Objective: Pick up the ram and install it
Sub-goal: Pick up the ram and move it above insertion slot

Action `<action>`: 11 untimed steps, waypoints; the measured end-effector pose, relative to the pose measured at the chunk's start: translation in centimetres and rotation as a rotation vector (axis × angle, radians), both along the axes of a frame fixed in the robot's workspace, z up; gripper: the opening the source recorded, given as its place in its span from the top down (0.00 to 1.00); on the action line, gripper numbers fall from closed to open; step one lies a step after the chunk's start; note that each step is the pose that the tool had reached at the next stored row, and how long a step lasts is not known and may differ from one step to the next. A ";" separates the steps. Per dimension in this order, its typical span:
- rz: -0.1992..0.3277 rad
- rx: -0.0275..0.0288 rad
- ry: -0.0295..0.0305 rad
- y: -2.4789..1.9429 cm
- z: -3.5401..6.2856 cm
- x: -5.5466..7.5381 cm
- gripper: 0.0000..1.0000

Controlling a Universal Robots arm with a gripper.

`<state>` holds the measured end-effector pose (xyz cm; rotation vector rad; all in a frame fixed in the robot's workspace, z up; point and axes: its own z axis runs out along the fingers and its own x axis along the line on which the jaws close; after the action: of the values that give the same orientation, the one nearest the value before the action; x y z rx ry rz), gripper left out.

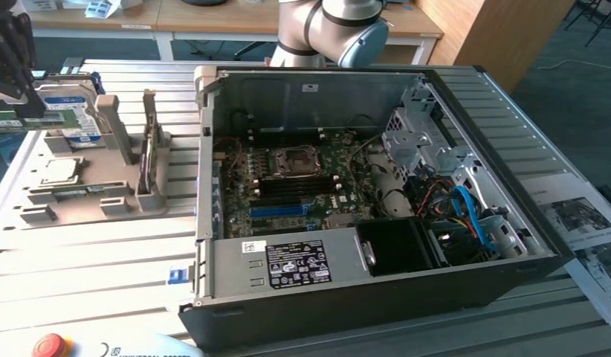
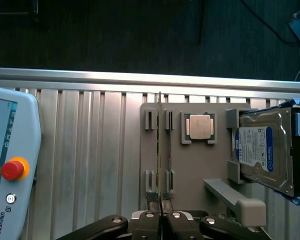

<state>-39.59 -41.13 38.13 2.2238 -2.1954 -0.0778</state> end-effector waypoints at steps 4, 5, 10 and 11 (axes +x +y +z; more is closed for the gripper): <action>0.000 0.0001 -0.0001 0.00 -0.01 0.0 0.88; 0.000 0.0000 0.0010 0.00 0.00 0.0 0.88; 0.000 -0.0003 0.0108 0.00 0.03 0.6 0.88; 0.000 -0.0002 0.0135 0.00 0.05 0.7 0.88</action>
<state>-38.86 -41.13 38.18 2.2165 -2.1885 -0.0923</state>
